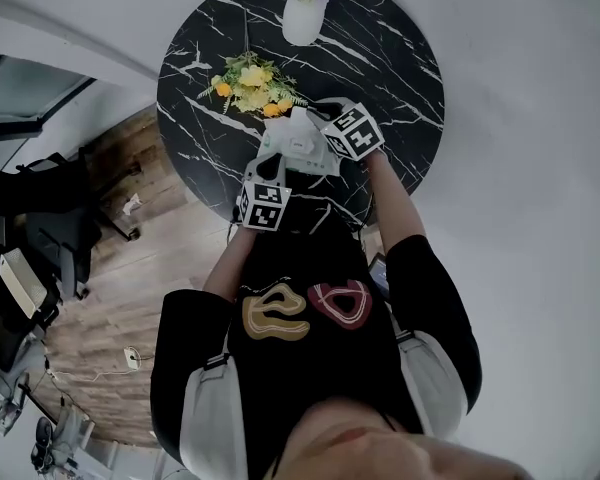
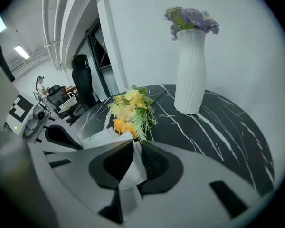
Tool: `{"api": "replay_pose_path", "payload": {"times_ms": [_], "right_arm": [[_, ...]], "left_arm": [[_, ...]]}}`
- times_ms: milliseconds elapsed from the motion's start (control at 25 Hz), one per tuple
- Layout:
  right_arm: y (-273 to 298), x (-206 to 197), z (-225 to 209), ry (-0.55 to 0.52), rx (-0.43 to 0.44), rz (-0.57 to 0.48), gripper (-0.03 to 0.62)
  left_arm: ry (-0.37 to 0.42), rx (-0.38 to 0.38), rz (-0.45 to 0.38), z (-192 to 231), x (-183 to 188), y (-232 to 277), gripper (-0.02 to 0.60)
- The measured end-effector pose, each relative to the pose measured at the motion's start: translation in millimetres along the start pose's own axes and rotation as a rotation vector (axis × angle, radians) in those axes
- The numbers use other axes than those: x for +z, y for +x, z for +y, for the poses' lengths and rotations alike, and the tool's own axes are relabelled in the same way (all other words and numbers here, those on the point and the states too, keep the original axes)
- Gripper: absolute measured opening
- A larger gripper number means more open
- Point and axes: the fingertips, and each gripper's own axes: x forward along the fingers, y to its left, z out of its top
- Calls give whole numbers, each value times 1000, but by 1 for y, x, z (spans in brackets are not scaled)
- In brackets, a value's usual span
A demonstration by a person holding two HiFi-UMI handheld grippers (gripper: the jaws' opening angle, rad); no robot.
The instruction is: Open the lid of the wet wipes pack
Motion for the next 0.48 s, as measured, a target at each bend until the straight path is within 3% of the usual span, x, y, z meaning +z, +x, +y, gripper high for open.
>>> {"api": "replay_pose_path", "payload": {"times_ms": [480], "right_arm": [[8,-9,-11,157,-17,-50,91]], "left_arm": [[-20,-18,-23,1,-1,1,18]]}}
